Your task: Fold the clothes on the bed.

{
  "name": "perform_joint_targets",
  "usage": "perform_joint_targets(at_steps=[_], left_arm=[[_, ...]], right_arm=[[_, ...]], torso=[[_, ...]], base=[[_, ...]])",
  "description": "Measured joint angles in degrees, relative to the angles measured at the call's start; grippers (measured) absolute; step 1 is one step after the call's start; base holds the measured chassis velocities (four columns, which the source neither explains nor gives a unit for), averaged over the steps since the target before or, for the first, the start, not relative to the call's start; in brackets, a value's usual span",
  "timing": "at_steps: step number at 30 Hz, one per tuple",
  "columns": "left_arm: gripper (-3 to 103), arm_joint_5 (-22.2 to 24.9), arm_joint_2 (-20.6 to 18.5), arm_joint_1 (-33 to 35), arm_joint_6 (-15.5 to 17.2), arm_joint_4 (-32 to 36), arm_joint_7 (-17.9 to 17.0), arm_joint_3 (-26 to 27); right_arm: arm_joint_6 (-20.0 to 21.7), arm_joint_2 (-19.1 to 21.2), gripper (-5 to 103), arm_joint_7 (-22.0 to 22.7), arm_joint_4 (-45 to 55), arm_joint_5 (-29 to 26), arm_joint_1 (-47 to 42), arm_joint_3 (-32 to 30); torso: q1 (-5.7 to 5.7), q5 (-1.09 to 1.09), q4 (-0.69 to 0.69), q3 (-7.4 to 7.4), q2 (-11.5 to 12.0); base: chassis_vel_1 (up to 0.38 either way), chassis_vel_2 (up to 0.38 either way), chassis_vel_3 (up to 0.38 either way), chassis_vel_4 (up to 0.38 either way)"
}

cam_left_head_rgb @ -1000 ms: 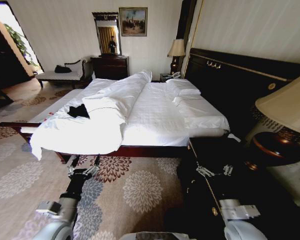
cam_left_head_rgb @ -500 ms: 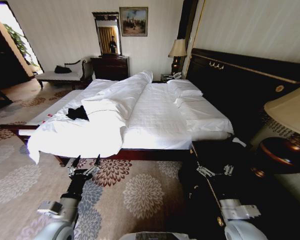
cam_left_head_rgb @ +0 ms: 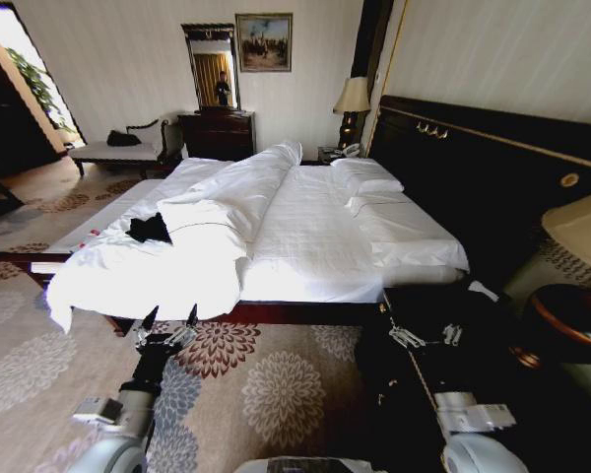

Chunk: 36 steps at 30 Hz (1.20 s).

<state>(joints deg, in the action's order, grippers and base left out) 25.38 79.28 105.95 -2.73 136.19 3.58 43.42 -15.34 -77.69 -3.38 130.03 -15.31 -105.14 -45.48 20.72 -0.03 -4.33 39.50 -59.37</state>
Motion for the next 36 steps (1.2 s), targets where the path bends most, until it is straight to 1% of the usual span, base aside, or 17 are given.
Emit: perform_joint_targets(at_steps=[36], left_arm=[[100,0.0,0.1,0.3,-0.5,-0.2,-0.1,0.2]], right_arm=[[0.1,0.0,100,-0.1,-0.5,-0.6,0.8,-0.2]], torso=[[0.01,0.00,0.00,0.00,0.0]], base=[[-0.105,0.101,0.104,-0.102]])
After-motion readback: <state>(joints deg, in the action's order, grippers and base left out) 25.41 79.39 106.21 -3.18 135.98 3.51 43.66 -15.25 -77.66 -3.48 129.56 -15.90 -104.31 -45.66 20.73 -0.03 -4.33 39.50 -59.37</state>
